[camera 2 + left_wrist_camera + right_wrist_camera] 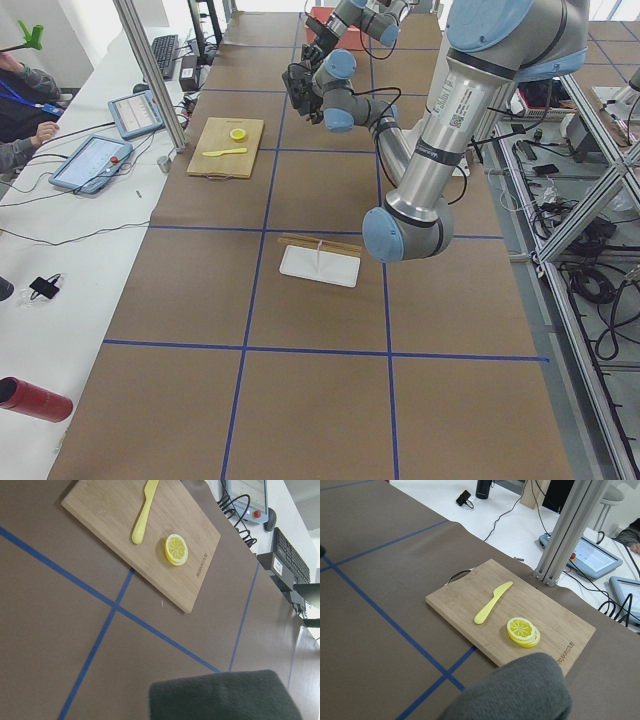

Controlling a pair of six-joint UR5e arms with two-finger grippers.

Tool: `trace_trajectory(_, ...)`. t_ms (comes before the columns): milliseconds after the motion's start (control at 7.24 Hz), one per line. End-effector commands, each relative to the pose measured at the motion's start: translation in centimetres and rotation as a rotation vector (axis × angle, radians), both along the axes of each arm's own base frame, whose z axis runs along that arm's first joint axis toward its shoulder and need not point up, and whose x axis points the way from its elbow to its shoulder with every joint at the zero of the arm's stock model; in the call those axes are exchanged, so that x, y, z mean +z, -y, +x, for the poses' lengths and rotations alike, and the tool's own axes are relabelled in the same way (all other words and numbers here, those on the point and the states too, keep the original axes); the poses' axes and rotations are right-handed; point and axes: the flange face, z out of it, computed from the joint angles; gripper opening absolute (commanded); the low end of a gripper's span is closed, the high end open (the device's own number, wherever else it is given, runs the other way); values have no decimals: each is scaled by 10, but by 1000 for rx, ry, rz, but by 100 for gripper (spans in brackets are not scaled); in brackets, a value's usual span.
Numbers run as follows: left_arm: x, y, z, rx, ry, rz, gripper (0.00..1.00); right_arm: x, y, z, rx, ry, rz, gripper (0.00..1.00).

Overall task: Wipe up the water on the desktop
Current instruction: 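Open the left gripper and withdraw it while the right gripper pulls the towel away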

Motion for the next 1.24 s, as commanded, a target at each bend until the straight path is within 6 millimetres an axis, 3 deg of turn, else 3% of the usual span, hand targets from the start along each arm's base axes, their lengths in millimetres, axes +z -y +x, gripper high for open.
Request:
trace_trajectory(0,48,13,-21,58,277,189,99,8,14,15,70,63,-105,0)
trace_trajectory(276,53,10,-52,194,579,284,99,32,28,26,133,42,-212,0)
trace_trajectory(553,81,39,-105,305,823,313,99,46,53,55,112,-11,-313,0)
trace_trajectory(691,105,51,-135,369,853,301,99,53,63,73,85,-19,-355,0)
trace_trajectory(1106,209,91,-306,479,786,244,99,79,84,112,69,-49,-482,0)
